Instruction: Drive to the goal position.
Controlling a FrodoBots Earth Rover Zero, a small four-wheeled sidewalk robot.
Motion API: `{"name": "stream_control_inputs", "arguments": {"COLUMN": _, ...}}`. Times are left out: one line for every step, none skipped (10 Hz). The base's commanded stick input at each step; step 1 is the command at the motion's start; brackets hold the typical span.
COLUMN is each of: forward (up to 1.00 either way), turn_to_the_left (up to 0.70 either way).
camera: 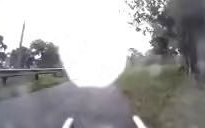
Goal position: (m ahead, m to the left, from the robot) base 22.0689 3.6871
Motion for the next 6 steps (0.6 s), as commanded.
{"name": "stream_control_inputs", "arguments": {"forward": 0.82, "turn_to_the_left": 0.0}}
{"name": "stream_control_inputs", "arguments": {"forward": 0.85, "turn_to_the_left": 0.0}}
{"name": "stream_control_inputs", "arguments": {"forward": 0.85, "turn_to_the_left": 0.0}}
{"name": "stream_control_inputs", "arguments": {"forward": 0.85, "turn_to_the_left": 0.0}}
{"name": "stream_control_inputs", "arguments": {"forward": 0.85, "turn_to_the_left": 0.0}}
{"name": "stream_control_inputs", "arguments": {"forward": 0.85, "turn_to_the_left": 0.0}}
